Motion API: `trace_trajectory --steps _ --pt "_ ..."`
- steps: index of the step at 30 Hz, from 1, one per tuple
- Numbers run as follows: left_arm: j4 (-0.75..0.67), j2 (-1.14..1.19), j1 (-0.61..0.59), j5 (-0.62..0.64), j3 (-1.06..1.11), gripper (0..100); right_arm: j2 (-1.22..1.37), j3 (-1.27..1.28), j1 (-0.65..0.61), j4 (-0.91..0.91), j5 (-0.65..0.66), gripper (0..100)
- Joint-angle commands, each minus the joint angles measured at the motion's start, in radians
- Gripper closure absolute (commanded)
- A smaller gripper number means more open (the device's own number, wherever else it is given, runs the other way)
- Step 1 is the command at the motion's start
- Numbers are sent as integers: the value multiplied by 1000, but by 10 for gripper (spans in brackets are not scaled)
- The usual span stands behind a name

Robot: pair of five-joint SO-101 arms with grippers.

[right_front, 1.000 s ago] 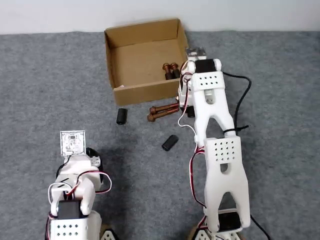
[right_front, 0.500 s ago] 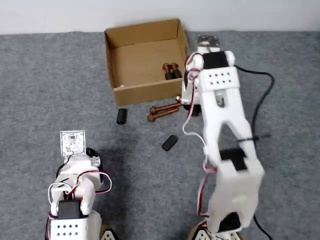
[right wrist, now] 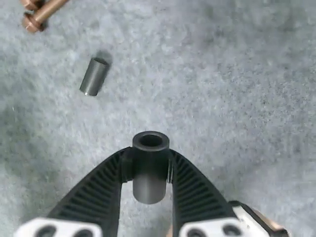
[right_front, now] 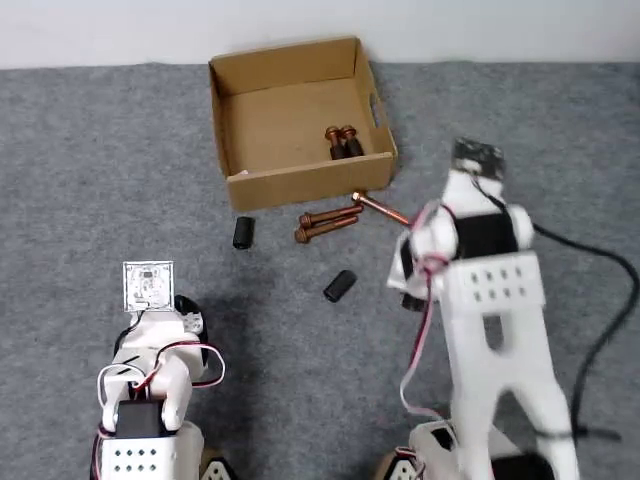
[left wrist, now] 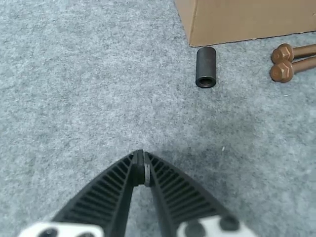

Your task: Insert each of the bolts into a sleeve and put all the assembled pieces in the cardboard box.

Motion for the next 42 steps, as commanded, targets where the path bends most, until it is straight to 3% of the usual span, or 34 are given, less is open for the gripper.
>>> trace_trajectory --steps 1,14,26,31,42 --pt "-20 -2 6 66 -70 992 -186 143 47 -84 -17 991" --pt "72 75 158 204 -335 993 -725 505 180 -140 25 991" --pt "87 890 255 388 -905 993 -928 661 254 -116 25 991" --pt "84 1203 339 371 -1119 992 -981 718 255 -137 26 991" --pt "86 1757 399 75 -1503 981 -1055 746 252 -148 28 991"
